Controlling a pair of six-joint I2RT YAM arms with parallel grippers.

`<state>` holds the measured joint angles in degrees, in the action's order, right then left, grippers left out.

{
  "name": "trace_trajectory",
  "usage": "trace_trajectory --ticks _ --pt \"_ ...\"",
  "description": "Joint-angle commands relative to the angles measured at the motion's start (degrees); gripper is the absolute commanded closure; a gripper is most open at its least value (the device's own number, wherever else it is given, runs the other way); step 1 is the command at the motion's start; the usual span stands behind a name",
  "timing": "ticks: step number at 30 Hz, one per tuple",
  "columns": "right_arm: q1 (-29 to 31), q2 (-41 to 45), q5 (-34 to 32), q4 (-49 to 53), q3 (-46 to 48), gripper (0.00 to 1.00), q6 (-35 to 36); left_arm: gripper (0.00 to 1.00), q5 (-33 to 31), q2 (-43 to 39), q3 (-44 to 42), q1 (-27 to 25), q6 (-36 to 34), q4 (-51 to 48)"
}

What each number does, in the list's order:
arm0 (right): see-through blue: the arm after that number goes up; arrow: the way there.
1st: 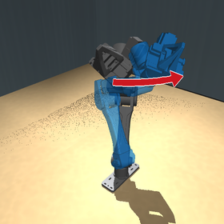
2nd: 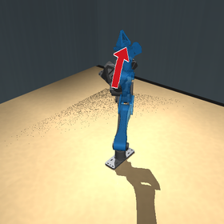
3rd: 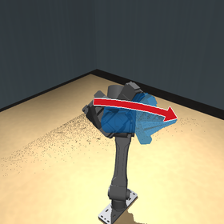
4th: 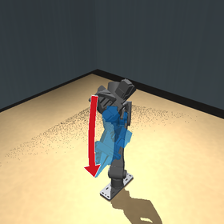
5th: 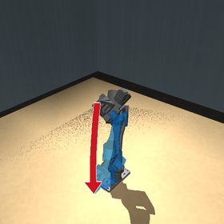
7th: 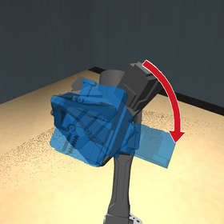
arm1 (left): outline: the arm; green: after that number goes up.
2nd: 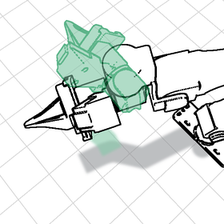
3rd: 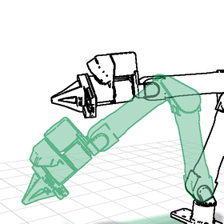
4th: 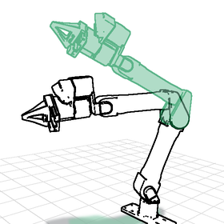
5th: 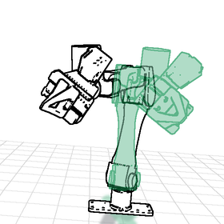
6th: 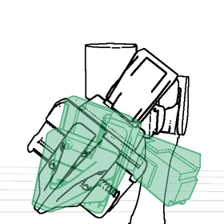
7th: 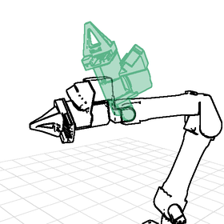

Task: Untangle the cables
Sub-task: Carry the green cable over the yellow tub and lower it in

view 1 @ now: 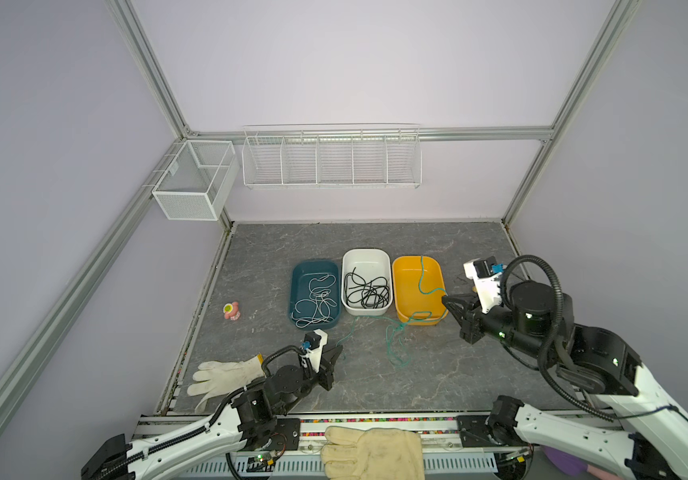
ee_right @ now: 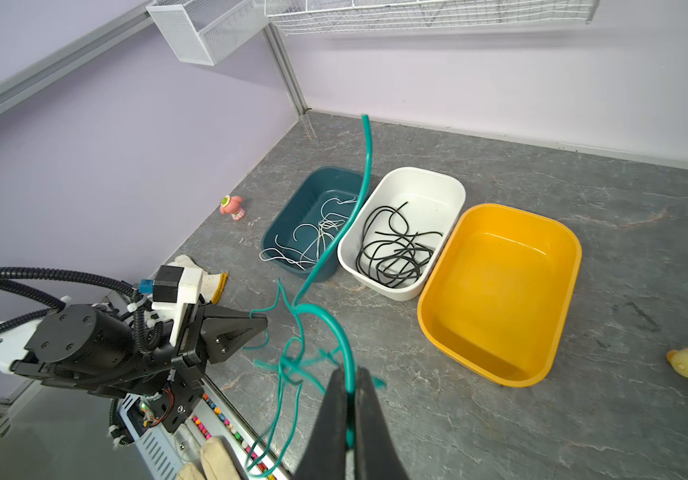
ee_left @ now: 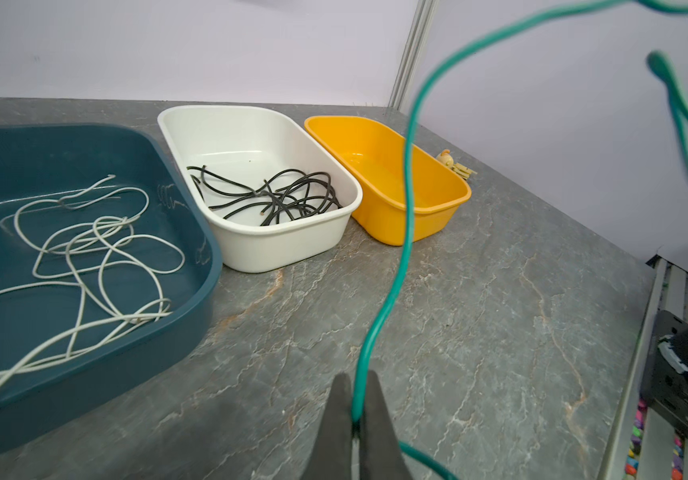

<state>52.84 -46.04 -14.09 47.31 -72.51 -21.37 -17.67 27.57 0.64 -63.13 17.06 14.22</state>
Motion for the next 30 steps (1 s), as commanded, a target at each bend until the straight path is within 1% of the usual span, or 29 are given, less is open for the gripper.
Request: trace_trajectory --ticks 1,6,12,16,22,30 --pt "-0.54 2.21 -2.47 1.95 -1.45 0.93 1.02 1.0 -3.8 1.34 -1.62 0.06 1.87 -0.8" --pt "-0.63 2.64 -3.33 5.31 -2.54 0.94 1.14 1.0 -6.65 6.01 -0.41 0.11 1.96 -0.14" --pt "-0.69 4.29 -5.98 10.16 -4.01 0.93 0.64 1.0 -12.79 13.98 2.36 0.15 3.31 -0.14" --pt "-0.57 4.86 -6.65 13.61 -4.74 0.94 0.2 1.0 -16.26 17.11 3.63 0.07 3.89 -0.51" --pt "-0.64 6.14 -3.68 12.93 -2.49 0.93 -0.22 1.0 -15.01 15.98 3.66 0.12 2.72 -0.92" --pt "-0.69 3.11 -3.12 9.65 0.04 0.94 -0.17 1.0 -12.44 9.01 3.23 0.12 1.09 -3.53"
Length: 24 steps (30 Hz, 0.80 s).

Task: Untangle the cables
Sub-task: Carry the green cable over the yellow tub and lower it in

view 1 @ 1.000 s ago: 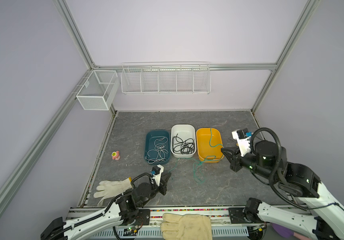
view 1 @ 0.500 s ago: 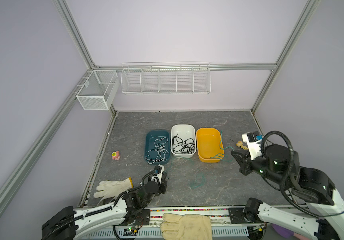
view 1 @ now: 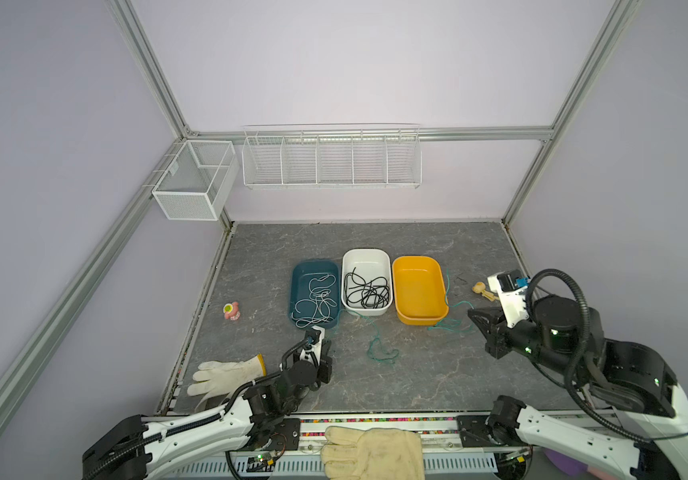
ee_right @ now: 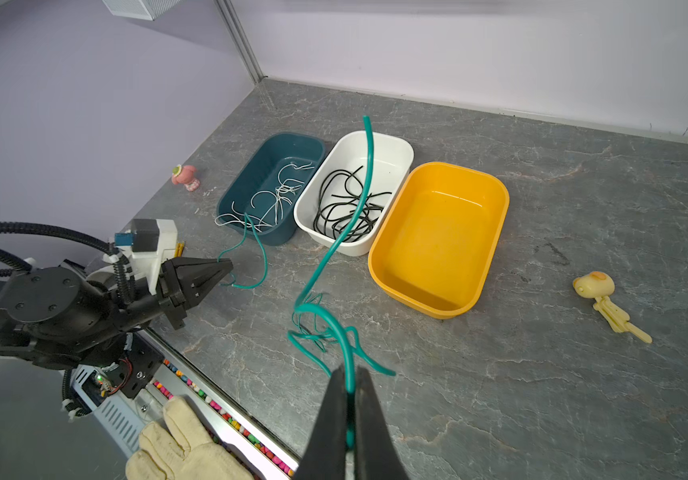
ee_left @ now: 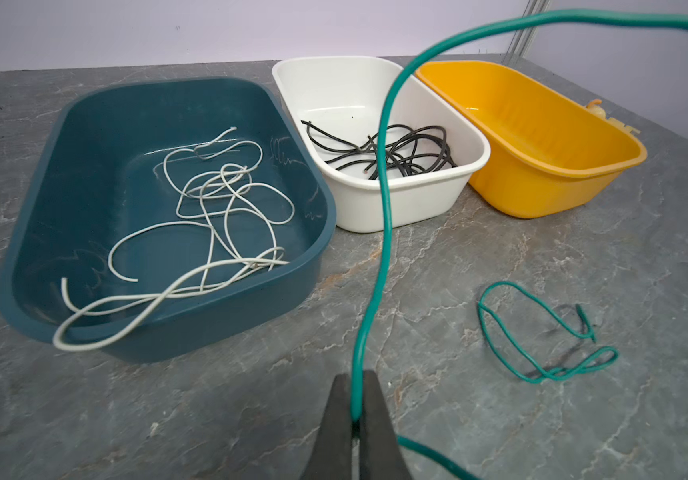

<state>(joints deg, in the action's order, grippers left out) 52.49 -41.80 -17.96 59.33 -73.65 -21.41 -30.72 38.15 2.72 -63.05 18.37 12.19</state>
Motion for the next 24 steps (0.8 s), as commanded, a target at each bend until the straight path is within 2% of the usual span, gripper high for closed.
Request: trace_trajectory --ticks 1,9,14,19,24 --pt "-0.45 -1.38 0.31 -2.95 1.44 0.93 -0.15 1.0 0.83 -2.15 0.83 0.03 -0.26 -1.51" --pt "-3.28 -5.86 0.01 -7.05 2.47 0.94 0.14 1.0 1.52 -1.71 0.26 0.03 -0.4 -0.29" --pt "-10.18 -10.65 5.62 -10.1 3.74 0.94 -0.34 1.0 2.02 -0.12 0.24 0.03 -0.61 0.57" --pt "-19.54 -16.9 12.89 -13.07 4.65 0.94 -2.22 1.0 2.36 -0.4 0.09 0.03 -0.7 0.65" --pt "-24.92 -23.48 13.93 -16.09 5.51 0.94 -3.48 1.0 2.2 -1.28 -0.28 0.02 -0.62 0.74"
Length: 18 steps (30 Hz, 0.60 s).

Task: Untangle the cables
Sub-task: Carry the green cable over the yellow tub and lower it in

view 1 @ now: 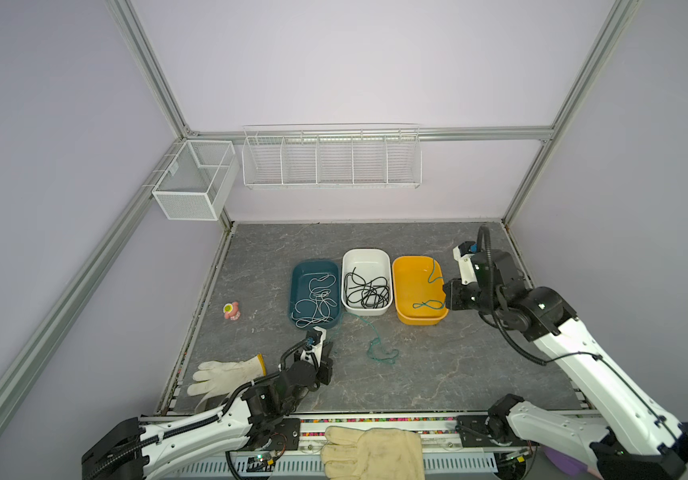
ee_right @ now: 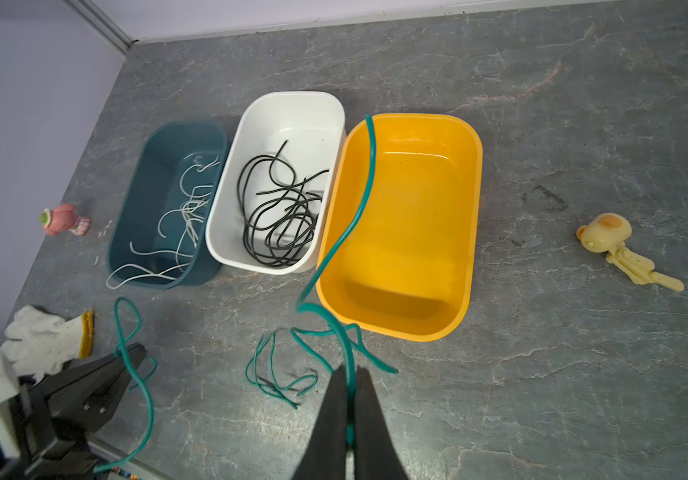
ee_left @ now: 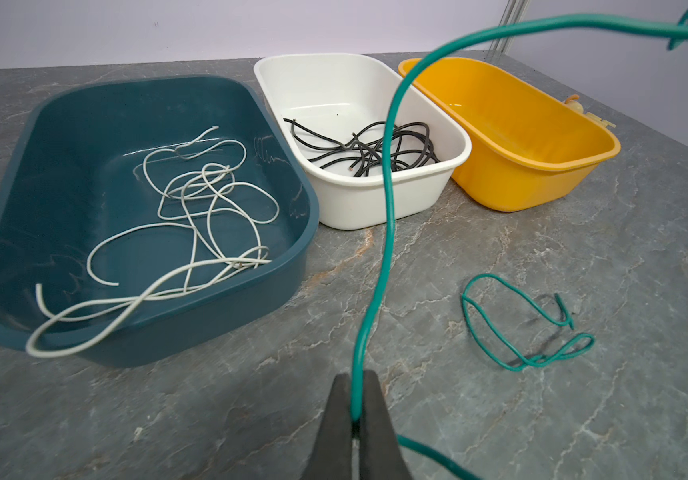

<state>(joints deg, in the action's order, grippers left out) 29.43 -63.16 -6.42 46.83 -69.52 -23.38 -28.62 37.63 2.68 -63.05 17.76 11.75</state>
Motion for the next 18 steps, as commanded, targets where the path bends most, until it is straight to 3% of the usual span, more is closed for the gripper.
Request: trace_trajectory --ticks 1,4,18 --pt "-2.73 -3.75 2.73 -3.98 1.53 0.94 -1.67 1.0 0.14 -0.96 -0.39 0.03 0.08 1.19" --pt "-4.83 -8.09 5.78 -5.94 1.67 0.94 -2.02 1.0 0.21 -1.73 -0.57 0.03 0.16 1.0" --pt "-7.83 -23.09 7.83 -11.28 0.96 0.93 -2.77 1.0 0.4 -1.71 -0.43 0.03 0.17 0.56"
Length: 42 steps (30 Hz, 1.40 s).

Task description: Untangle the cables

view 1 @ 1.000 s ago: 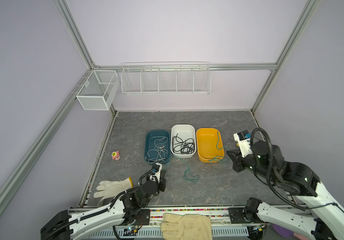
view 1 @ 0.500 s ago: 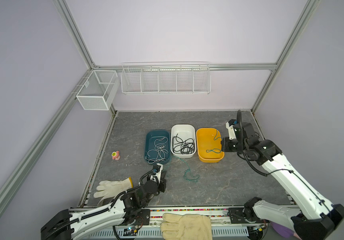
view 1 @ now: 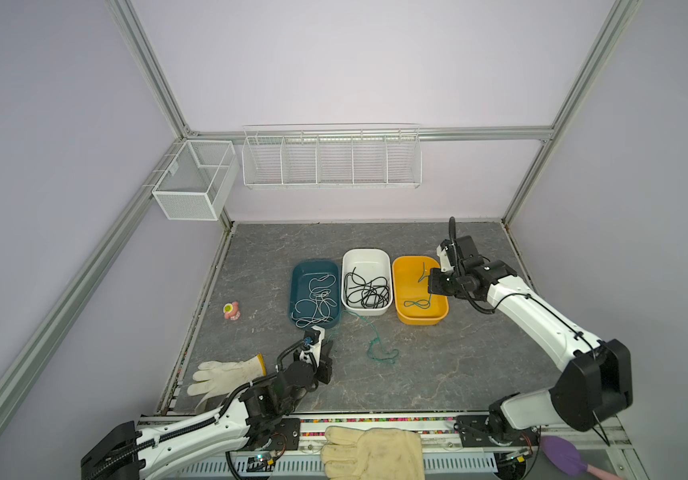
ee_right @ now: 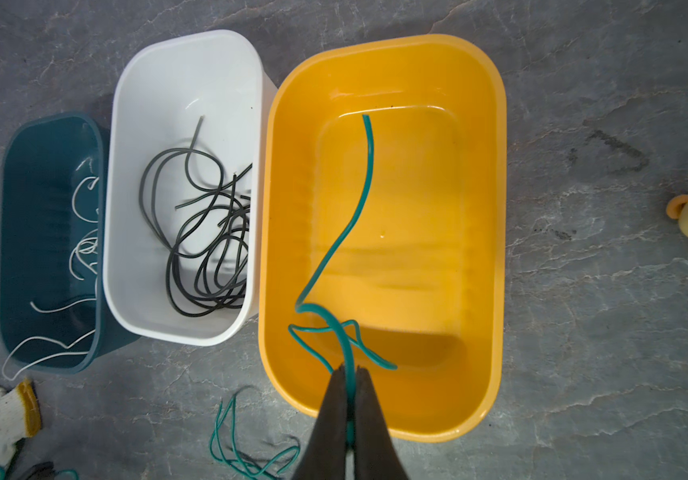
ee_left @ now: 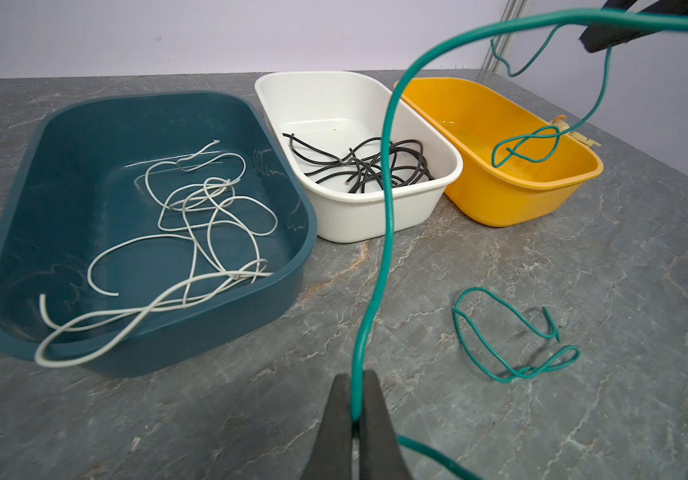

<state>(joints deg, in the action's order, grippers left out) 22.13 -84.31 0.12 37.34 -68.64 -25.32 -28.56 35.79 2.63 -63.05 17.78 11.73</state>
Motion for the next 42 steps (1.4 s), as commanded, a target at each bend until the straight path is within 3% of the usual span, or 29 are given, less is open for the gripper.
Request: trace_trajectory --ticks 1,6,13,25,27,31,38,42 --pt "-0.56 -2.86 1.89 -2.11 0.0 0.93 -0.92 1.0 0.47 0.24 -0.27 0.03 0.15 0.49" --pt "-0.69 -5.07 2.72 -3.1 -0.09 0.92 -1.11 1.0 0.52 0.75 -0.17 0.03 0.15 0.67" --pt "-0.84 -6.27 2.53 -1.93 -0.97 0.83 -0.74 1.0 0.64 1.5 -0.1 0.03 0.08 1.02" --pt "-0.86 0.56 3.98 0.6 -0.88 0.7 -0.18 1.0 0.7 4.25 0.98 0.05 0.06 1.19" --pt "-0.91 2.86 4.43 1.38 -0.77 0.62 0.18 1.0 0.75 4.65 1.51 0.03 0.13 0.96" --pt "-0.87 8.52 5.26 3.23 -0.42 0.35 0.56 1.0 1.13 5.32 3.17 -0.01 0.51 -1.32" --pt "0.72 20.81 7.47 8.21 1.18 0.07 0.22 1.0 1.15 4.45 8.26 0.03 1.2 -10.1" --pt "1.38 26.65 7.2 14.92 0.12 0.01 2.14 1.0 0.34 3.81 13.81 0.04 1.47 -16.04"
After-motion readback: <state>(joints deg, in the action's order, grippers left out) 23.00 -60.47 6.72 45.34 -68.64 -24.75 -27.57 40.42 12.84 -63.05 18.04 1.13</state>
